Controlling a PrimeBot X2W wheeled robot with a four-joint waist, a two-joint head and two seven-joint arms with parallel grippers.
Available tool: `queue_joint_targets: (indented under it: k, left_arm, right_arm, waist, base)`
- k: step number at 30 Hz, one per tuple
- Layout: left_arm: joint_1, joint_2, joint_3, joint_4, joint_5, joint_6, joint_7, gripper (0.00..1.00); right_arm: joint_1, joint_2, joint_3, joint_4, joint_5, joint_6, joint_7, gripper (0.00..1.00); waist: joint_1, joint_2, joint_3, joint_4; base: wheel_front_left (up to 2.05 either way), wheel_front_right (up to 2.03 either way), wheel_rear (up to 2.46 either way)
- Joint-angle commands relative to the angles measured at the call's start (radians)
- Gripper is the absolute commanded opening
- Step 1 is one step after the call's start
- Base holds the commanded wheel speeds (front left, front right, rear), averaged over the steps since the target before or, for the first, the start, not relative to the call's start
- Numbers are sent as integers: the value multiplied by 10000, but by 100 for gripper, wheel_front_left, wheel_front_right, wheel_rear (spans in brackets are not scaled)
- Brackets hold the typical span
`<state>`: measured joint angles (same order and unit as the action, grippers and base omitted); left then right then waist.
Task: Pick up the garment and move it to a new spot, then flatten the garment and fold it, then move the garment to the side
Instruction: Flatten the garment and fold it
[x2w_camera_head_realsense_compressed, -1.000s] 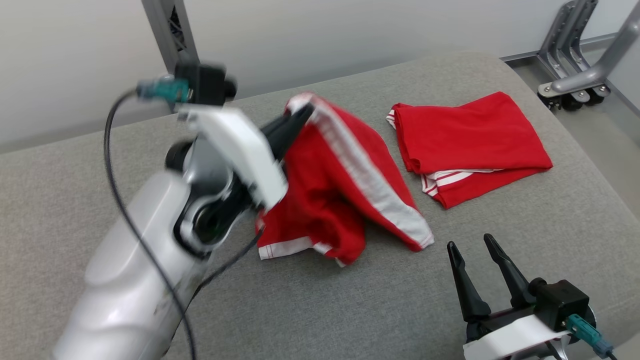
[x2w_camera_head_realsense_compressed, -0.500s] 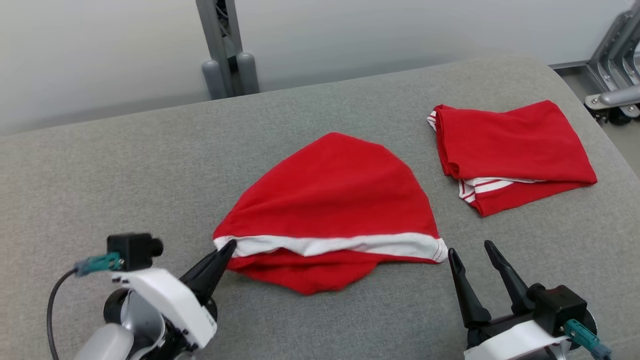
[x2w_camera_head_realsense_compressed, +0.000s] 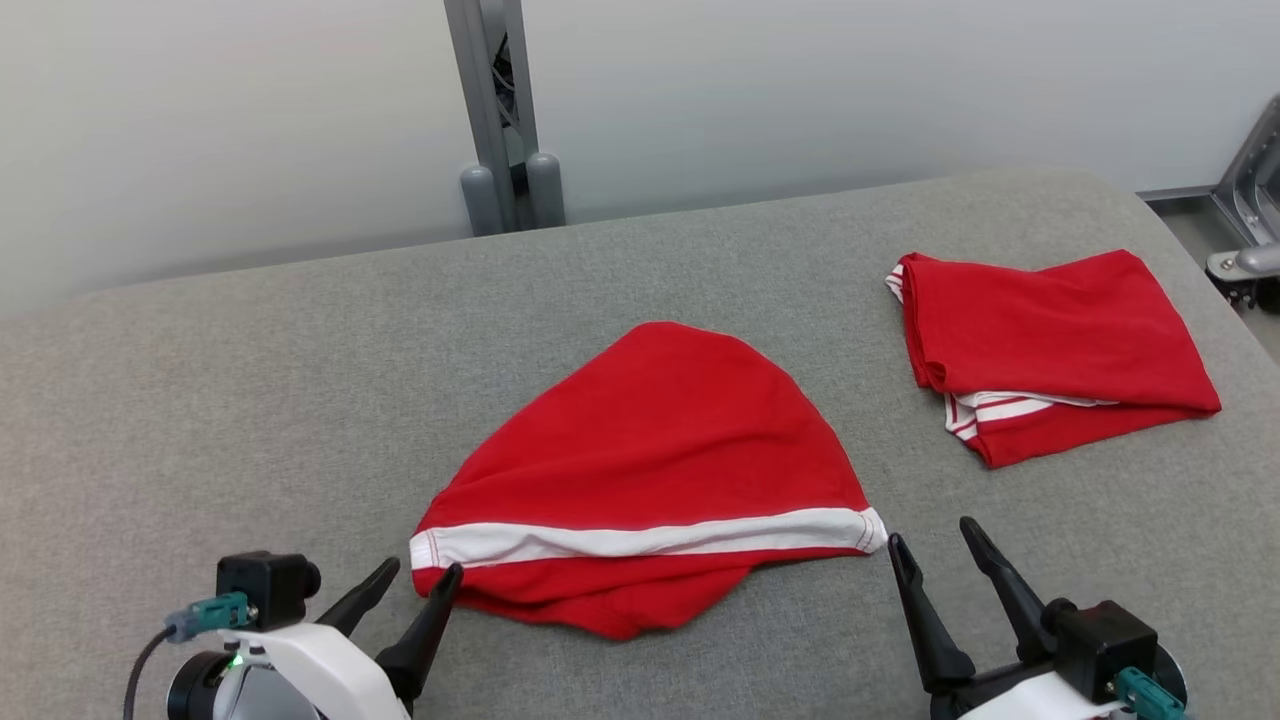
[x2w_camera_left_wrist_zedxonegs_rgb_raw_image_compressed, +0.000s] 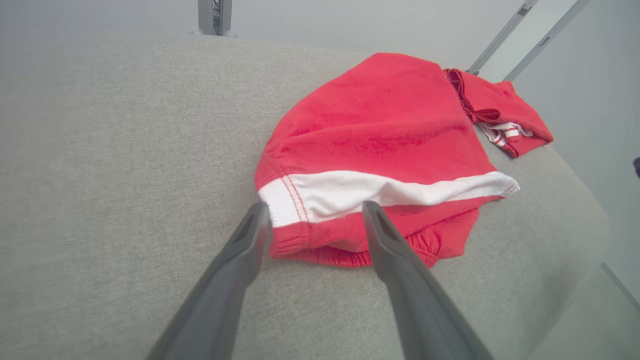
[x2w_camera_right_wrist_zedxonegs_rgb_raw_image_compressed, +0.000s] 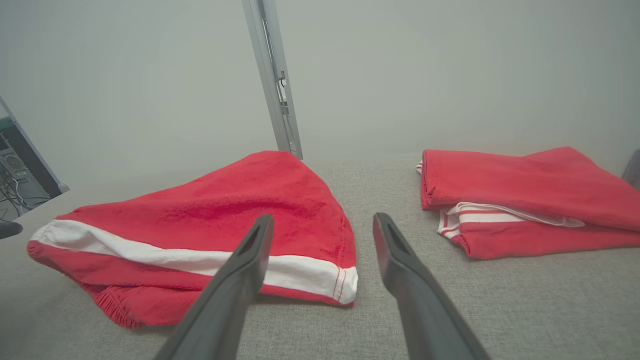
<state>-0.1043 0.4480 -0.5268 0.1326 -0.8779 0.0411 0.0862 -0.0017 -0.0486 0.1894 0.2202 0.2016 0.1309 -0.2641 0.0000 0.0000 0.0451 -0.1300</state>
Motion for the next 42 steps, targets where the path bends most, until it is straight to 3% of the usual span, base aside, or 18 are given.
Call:
queue_joint_targets:
  k: [1, 6, 10, 17, 23, 26, 32, 36, 42]
  left_arm:
    - [145, 64, -35, 17, 112, 110, -40, 100]
    - [390, 361, -56, -243, 574, 601, -167, 100]
    - [746, 167, 404, -667, 687, 1106, -1127, 100]
    - [1465, -575, 874, -761, 1082, 1713, -3066, 100]
    - [1915, -1528, 1639, -1038, 2645, 2227, -3522, 100]
    - [2496, -2261, 2551, -1445, 3892, 2239, -3506, 100]
    - [3128, -3474, 3835, -2041, 5784, 1728, -3511, 100]
    - [3127, -3852, 4340, -2229, 6270, 1261, -3512, 100]
    - [3179, -3912, 4105, -1449, 7279, 745, -3513, 100]
  right_arm:
    - [131, -51, 10, 49, 34, -3, -10, 100]
    - [237, -49, 77, 91, 78, -3, -9, 100]
    - [197, -49, 100, 47, 56, -3, -9, 100]
    - [305, -51, 44, -71, 77, -3, -9, 100]
    - [501, -49, -128, -331, 189, -3, -9, 100]
    - [647, -51, -40, -453, 224, -3, -9, 100]
    - [916, -49, -77, -625, 249, -3, -9, 100]
    - [941, -49, -80, -643, 257, -3, -9, 100]
    - [816, -51, -11, -486, 114, -3, -9, 100]
  waist:
    - [0, 0, -127, 107]
    - [0, 0, -372, 322]
    - [0, 0, -502, 466]
    - [0, 0, -720, 627]
    - [0, 0, -877, 728]
    - [0, 0, -949, 743]
    - [0, 0, -1001, 838]
    - [0, 0, -955, 907]
    - [0, 0, -844, 923]
  base:
    - [0, 0, 0]
    - [0, 0, 0]
    - [0, 0, 0]
    - [0, 0, 0]
    - [0, 0, 0]
    - [0, 0, 0]
    - [0, 0, 0]
    - [0, 0, 0]
    - [0, 0, 0]
